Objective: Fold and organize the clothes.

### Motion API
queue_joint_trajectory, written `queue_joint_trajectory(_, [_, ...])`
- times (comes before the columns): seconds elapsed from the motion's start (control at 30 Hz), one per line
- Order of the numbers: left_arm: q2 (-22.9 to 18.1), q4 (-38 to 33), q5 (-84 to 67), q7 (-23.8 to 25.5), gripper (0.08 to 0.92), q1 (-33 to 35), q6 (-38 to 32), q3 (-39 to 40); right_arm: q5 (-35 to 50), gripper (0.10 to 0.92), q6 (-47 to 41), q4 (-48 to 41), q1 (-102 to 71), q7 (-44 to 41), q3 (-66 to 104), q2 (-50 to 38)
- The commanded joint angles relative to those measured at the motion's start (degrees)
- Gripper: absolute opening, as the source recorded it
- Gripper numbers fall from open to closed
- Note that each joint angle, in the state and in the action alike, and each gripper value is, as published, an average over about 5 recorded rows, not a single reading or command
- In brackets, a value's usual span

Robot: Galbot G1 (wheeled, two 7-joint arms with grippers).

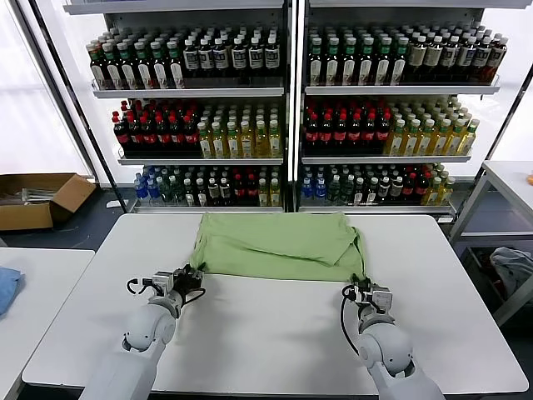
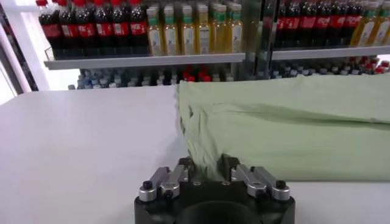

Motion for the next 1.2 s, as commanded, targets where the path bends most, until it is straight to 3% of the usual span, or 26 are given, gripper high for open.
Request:
queue_joint_trajectory(0.03, [0.4, -1.1, 0.6, 0.6, 0.264, 1.7, -0.7, -0.3, 0.0, 0.128, -0.2, 1.7, -0.9, -0.6, 0.0, 0.0])
queue_joint_trajectory(0.2, [0.9, -6.5, 1.0, 1.0, 0.127, 4.4, -2.6, -1.7, 0.4, 0.11, -0.5, 8.8, -2.8, 0.2, 0.5, -1.0])
queue_joint_trajectory(0.3, [1.5, -11.8, 0.9, 0.6, 0.09, 7.3, -2.5, -2.2, 0.4, 0.11, -0.6, 14.8, -4.8, 1.3, 1.0, -1.6])
queue_joint_trajectory(0.5, [2.9, -23.0, 0.9, -0.8, 0.087, 15.5, -2.0, -3.5, -2.1, 0.11, -0.5, 26.0, -14.1, 3.3, 2.0, -1.1])
queue_joint_trajectory(0.8, [4.1, -36.6, 2.0, -2.0, 0.087, 33.1, -2.5, -7.3, -7.1, 0.11, -0.2, 34.8, -34.8, 7.0, 4.3, 2.5])
queue_joint_trajectory(1.0, [4.0, -39.6, 3.4, -2.2, 0.087, 43.2, -4.9, -9.5, -11.2, 0.11, 0.7, 35.3, -43.7, 8.7, 4.3, 0.9])
queue_joint_trajectory(1.2, [2.7, -39.7, 5.6, -2.4, 0.087, 47.4, -6.3, -8.7, -12.6, 0.11, 0.3, 34.8, -45.5, 9.4, 4.0, 0.3])
